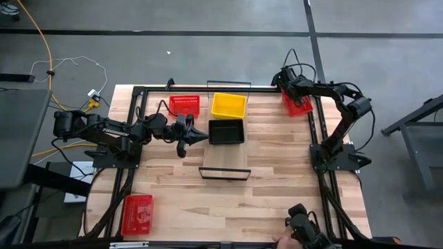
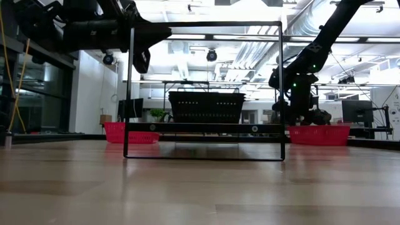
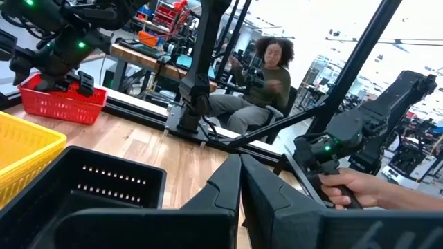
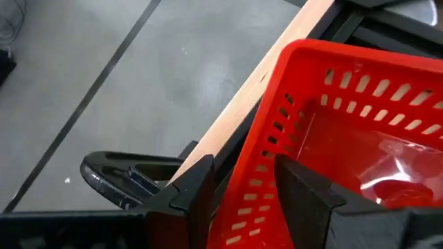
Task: Stack baskets on shelf by color
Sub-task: Put the top right red bin on the shelf
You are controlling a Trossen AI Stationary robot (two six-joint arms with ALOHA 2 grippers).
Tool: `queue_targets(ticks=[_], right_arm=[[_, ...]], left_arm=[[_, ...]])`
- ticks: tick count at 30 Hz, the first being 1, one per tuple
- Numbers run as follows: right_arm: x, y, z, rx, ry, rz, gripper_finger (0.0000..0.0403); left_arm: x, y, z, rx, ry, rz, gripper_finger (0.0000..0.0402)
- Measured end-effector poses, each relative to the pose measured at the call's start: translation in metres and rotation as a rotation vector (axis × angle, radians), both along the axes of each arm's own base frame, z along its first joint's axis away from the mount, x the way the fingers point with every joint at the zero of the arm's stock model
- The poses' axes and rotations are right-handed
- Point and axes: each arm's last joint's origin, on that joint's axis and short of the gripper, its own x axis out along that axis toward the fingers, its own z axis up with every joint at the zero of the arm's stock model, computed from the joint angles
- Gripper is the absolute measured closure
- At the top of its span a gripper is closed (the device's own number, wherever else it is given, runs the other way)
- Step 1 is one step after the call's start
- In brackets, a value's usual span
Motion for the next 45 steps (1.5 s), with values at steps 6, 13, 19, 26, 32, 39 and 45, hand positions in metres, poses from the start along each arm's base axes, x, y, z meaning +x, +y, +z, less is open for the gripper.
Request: queue_targets(ticks=[6,13,19,26,32,39,45], right_arm=[[0.002,0.001,0.000,-0.009,0.003,0.001,0.0265],[0.001,0.001,0.001,-0.009,0.044,0.030,0.0276],[0.003,0.002,0.002,-0.013,0.083,0.071,0.0361],[0.006,0.012,0.034,-0.096,0.117,0.158,0.0390],[0.001,0.042,0.093,-0.258,0.188,0.265,0.0402],[-0.002,0.102,0.164,-0.507,0.225,0.599,0.0402],[0.000,0.164,0.196,-0.705,0.209,1.138,0.0403]], left_arm=[[0.000,0.000,0.000,-0.001,0.000,-0.010,0.0401],[0.000,0.000,0.000,0.000,0.000,-0.010,0.0401],[0.000,0.000,0.000,0.000,0.000,-0.010,0.0401],[0.000,0.000,0.000,0.000,-0.003,-0.010,0.0401],[0.000,0.000,0.000,-0.018,-0.004,-0.011,0.0401],[0.000,-0.001,0.003,-0.027,-0.025,-0.016,0.0401],[0.000,-0.001,0.008,-0.033,-0.083,-0.017,0.0401]])
